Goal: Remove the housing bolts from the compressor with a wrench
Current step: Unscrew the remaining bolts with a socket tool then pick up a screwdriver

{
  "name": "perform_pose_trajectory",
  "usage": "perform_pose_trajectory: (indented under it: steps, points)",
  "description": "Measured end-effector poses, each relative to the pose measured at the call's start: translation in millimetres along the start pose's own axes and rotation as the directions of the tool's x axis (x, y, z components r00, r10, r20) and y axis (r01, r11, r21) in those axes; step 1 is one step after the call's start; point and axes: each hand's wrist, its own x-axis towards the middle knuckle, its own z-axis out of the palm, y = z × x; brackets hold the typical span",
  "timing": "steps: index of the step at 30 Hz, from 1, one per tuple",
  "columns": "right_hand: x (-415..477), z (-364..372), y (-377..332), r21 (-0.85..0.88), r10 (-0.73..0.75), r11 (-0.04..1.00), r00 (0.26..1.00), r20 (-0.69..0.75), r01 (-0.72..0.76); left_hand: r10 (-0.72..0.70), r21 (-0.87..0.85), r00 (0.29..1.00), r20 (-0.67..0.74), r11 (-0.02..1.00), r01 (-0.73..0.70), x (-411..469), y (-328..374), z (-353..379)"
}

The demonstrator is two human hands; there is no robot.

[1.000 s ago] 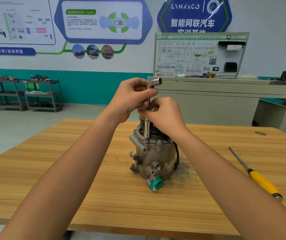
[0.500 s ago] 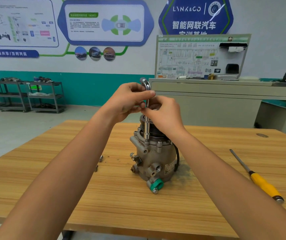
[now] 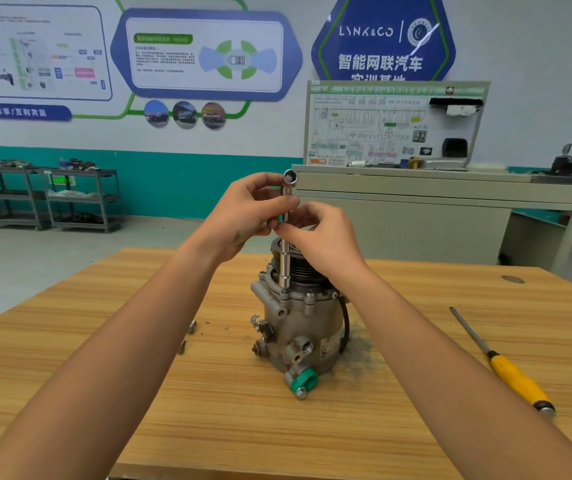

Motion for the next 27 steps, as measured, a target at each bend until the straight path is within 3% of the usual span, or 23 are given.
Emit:
perform_pose_trajectory:
  steps: [5, 10, 13, 17, 19, 25, 27]
  points:
    - [0, -1, 1, 0.01, 0.026, 1.0, 0.999, 0.037, -0.026, 0.032, 0.094, 0.992, 0.12, 0.995, -0.044, -1, 5, -6]
    - [-2, 2, 0, -0.048, 0.003, 0.999, 1.0, 0.005, -0.003, 0.063, 0.112, 0.997, -0.046, 0.992, -0.057, 1, 4, -1]
    - [-1, 2, 0, -0.035, 0.015, 0.999, 1.0, -0.002, -0.015, 0.042, 0.08, 0.996, -0.075, 0.996, -0.036, 2, 3, 2]
    - [-1, -4, -2, -0.049, 0.015, 0.999, 0.997, 0.079, -0.011, -0.024, 0.046, 0.99, 0.139, 0.999, 0.018, 0, 3, -4]
    - [-2, -8, -3, -0.075, 0.0, 0.997, 0.992, 0.129, 0.009, -0.037, 0.044, 0.984, 0.172, 0.999, 0.03, -1, 3, -8]
    - [-5, 1, 2, -0.202, -0.026, 0.979, 0.999, 0.045, 0.035, -0.005, 0.055, 0.996, -0.085, 0.998, 0.01, 5, -6, -2]
    - [-5, 3, 4, -0.197, -0.056, 0.979, 0.998, 0.039, 0.062, -0.012, 0.02, 0.994, -0.107, 1.0, 0.014, 6, -8, -1]
